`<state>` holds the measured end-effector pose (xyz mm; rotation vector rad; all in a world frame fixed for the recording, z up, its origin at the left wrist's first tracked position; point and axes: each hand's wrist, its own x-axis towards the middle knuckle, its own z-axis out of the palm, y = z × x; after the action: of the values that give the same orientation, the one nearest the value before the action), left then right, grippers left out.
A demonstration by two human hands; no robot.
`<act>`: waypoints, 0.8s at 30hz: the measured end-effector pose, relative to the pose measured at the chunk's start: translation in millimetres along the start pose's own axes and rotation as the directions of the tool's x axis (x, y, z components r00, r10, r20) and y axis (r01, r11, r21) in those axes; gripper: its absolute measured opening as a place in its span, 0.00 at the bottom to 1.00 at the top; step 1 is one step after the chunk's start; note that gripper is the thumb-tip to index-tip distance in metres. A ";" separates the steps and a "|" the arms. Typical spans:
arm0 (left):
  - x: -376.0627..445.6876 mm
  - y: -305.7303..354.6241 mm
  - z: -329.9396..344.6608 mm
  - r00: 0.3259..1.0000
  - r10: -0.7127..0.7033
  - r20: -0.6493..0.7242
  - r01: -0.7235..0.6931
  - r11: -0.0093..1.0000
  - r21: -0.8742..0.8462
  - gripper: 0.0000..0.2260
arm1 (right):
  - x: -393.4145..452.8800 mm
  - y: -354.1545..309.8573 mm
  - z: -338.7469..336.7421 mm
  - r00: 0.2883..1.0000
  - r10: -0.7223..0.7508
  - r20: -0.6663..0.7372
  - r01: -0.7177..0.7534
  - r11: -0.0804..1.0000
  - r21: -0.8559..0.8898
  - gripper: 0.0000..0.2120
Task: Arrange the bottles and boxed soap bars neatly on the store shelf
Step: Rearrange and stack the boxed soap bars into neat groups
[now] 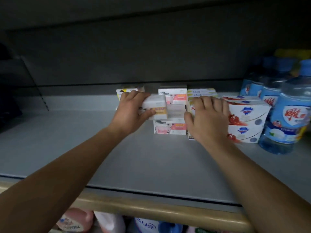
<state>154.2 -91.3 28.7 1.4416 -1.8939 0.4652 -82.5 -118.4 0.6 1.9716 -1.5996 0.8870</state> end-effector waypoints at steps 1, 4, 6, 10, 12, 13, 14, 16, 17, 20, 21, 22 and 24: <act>12.0 3.1 7.8 1.000 0.014 0.003 -0.014 1.000 0.000 0.22 | 0.4 0.1 -0.8 1.000 0.003 0.014 -0.004 1.000 0.004 0.21; 40.2 9.3 37.6 1.000 -0.015 0.021 0.015 1.000 0.002 0.22 | 0.7 1.0 -1.3 0.999 0.010 0.048 -0.011 1.000 0.022 0.23; 55.3 9.9 57.3 0.998 -0.049 0.030 0.049 0.999 0.003 0.23 | 1.5 1.3 -2.0 0.999 0.018 0.051 -0.019 0.999 0.034 0.24; 77.0 12.6 90.2 0.997 -0.063 0.042 0.064 0.998 -0.008 0.23 | 3.6 1.3 -2.3 0.998 0.047 0.042 -0.050 0.996 0.071 0.24; 82.7 13.7 101.8 0.997 -0.061 0.048 0.062 0.998 -0.020 0.23 | 4.1 0.7 -2.1 0.998 0.052 0.047 -0.056 0.995 0.078 0.24; 84.0 13.6 105.6 0.997 -0.065 0.050 0.066 0.997 -0.026 0.23 | 4.3 0.2 -1.7 0.997 0.052 0.049 -0.056 0.995 0.079 0.24; 84.4 13.2 108.6 0.997 -0.065 0.045 0.066 0.998 -0.024 0.24 | 4.6 0.1 -1.0 0.997 0.052 0.050 -0.055 0.995 0.080 0.24; 83.4 11.3 112.6 0.998 -0.054 0.011 0.054 0.999 0.000 0.23 | 4.8 -0.1 -0.2 0.997 0.056 0.050 -0.060 0.994 0.087 0.24; 82.8 10.3 113.3 0.999 -0.052 -0.002 0.052 0.999 0.003 0.23 | 4.8 -0.4 0.1 0.997 0.058 0.046 -0.062 0.994 0.091 0.24; 85.2 9.7 113.1 0.997 -0.057 0.058 0.058 0.998 -0.015 0.22 | 4.6 -0.3 1.2 0.998 0.057 0.039 -0.060 0.994 0.095 0.24; 86.1 9.9 112.0 0.995 -0.055 0.083 0.056 0.998 -0.009 0.23 | 4.7 -0.4 1.4 0.998 0.055 0.040 -0.059 0.993 0.098 0.24; 86.8 10.0 110.4 0.994 -0.052 0.101 0.053 0.999 -0.006 0.23 | 4.8 -0.3 1.5 0.998 0.053 0.043 -0.057 0.993 0.099 0.24; 88.2 10.5 106.5 0.990 -0.052 0.135 0.054 0.998 -0.011 0.23 | 4.7 0.3 1.4 0.998 0.049 0.047 -0.053 0.994 0.093 0.24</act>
<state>99.1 -218.2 19.5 1.5437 -1.9537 0.3353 -82.0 -122.7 3.0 2.0357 -1.6682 0.9610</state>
